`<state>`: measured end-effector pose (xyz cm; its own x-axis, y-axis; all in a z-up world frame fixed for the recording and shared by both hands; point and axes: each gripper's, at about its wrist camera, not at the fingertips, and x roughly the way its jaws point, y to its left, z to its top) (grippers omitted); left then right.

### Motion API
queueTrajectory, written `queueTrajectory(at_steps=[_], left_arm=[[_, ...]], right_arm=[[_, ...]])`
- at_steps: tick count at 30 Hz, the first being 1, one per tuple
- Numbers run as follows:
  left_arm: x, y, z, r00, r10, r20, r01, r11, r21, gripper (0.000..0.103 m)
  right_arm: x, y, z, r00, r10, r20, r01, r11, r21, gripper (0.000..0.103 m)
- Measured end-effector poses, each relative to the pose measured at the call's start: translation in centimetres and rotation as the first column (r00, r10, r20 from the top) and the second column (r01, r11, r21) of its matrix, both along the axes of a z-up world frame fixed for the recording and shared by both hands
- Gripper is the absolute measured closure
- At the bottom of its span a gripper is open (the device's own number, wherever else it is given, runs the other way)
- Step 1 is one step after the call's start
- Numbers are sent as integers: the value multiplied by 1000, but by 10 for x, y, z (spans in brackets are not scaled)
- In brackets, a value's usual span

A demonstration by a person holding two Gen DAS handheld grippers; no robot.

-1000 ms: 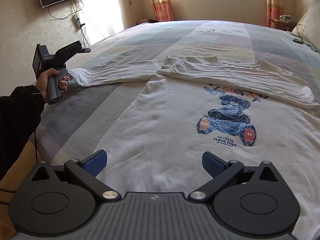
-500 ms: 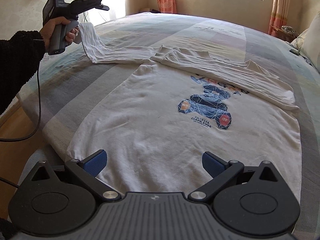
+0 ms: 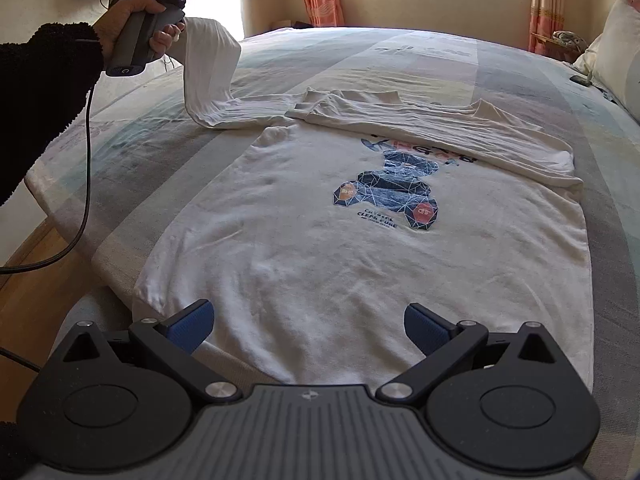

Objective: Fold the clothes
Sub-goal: 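Lift and carry the held sleeve across the shirt front with the left tool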

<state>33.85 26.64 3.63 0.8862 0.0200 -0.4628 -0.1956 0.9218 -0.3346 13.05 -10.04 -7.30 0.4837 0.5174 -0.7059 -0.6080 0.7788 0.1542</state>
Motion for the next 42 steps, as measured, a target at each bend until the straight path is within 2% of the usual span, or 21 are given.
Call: queueTrajectory(at_steps=[13, 20, 42], left_arm=[[28, -63, 16, 998, -58, -23, 58, 998, -9, 1], [40, -86, 20, 996, -75, -46, 75, 997, 3, 1], [85, -173, 9, 968, -172, -182, 194, 975, 111, 1]], right_arm=[[-5, -32, 2, 1000, 7, 1, -7, 1000, 22, 0], [1, -56, 3, 999, -40, -6, 40, 997, 59, 0], [9, -79, 1, 1000, -24, -20, 27, 988, 150, 0]])
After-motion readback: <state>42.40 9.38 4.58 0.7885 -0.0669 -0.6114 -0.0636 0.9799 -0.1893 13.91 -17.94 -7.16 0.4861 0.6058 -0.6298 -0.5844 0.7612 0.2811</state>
